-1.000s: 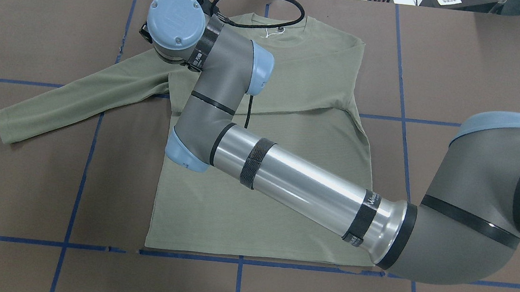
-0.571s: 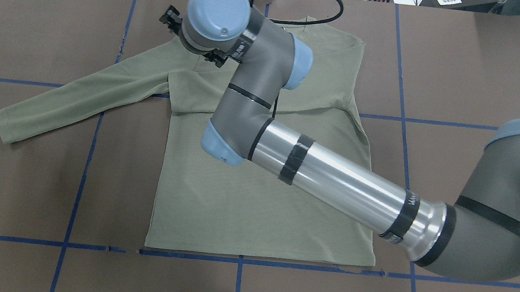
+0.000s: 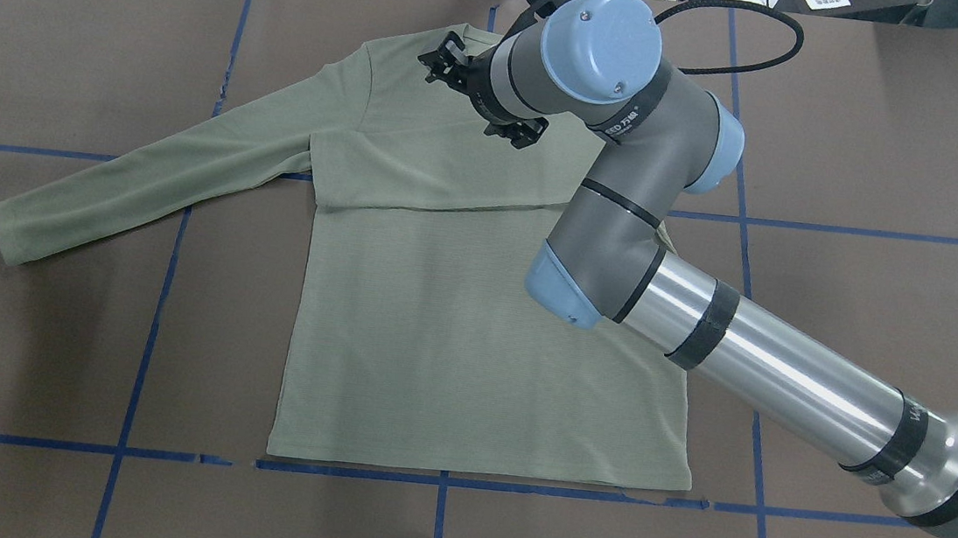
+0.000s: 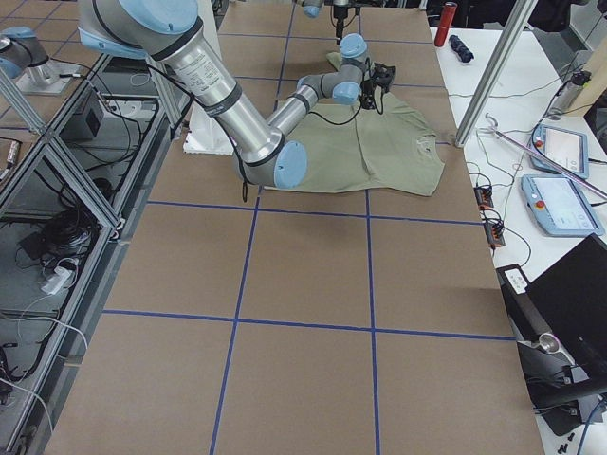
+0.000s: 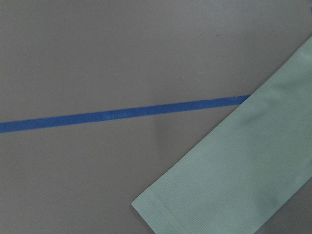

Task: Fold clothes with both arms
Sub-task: 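Release the sleeve and retract the right gripper while the left gripper approaches the other cuff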

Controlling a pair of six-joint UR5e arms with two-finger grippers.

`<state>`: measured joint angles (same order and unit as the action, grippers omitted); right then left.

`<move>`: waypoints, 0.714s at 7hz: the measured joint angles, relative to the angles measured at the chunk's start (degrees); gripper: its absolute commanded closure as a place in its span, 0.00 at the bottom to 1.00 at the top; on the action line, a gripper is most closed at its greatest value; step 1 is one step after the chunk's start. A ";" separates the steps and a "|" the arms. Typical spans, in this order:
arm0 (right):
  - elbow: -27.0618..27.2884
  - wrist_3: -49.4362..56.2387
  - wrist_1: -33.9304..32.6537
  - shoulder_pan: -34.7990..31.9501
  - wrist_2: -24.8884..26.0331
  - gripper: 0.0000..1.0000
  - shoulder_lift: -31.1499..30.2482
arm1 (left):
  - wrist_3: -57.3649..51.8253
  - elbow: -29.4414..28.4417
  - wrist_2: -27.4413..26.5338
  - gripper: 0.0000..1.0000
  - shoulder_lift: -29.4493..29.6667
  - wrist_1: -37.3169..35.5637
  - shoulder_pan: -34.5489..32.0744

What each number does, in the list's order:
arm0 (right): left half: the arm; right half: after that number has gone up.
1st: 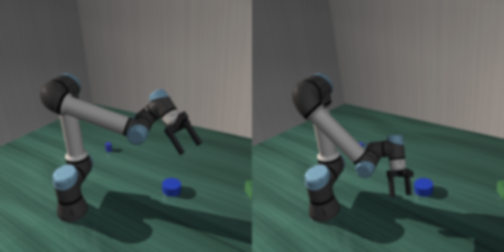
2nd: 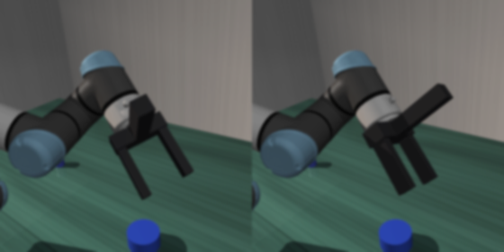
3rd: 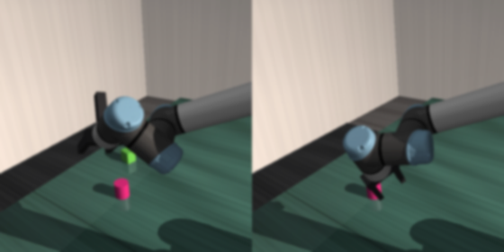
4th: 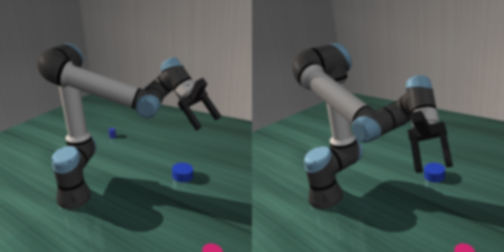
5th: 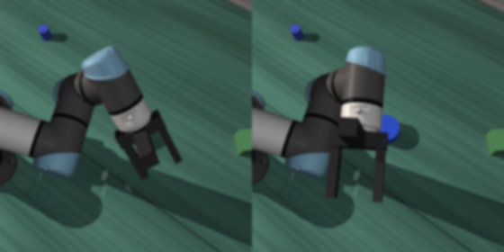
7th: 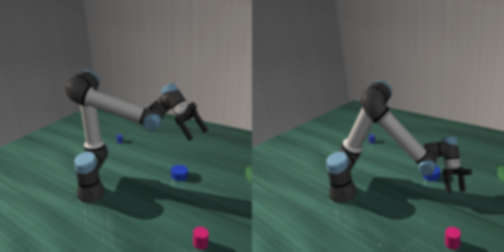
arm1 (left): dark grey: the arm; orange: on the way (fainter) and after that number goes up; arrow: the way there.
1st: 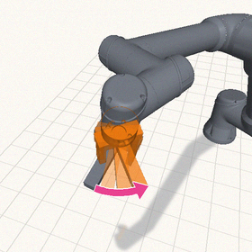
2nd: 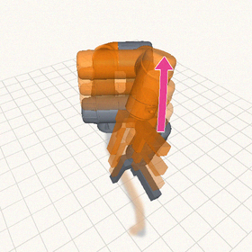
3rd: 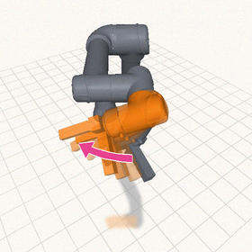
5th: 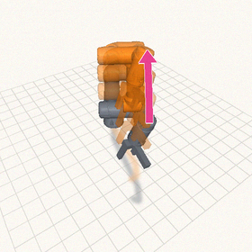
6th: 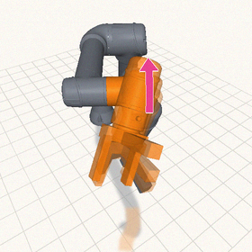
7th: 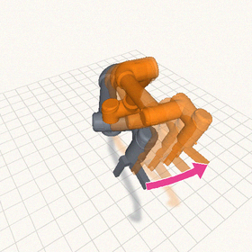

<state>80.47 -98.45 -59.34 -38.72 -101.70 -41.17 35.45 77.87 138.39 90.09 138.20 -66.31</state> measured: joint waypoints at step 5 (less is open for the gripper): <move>4.01 0.86 -0.22 -1.96 -1.81 0.00 -4.82 | 0.16 -1.07 -1.26 0.10 0.54 0.69 1.32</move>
<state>84.47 -97.59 -59.55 -40.68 -103.51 -45.99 35.60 76.80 137.13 90.63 138.89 -64.99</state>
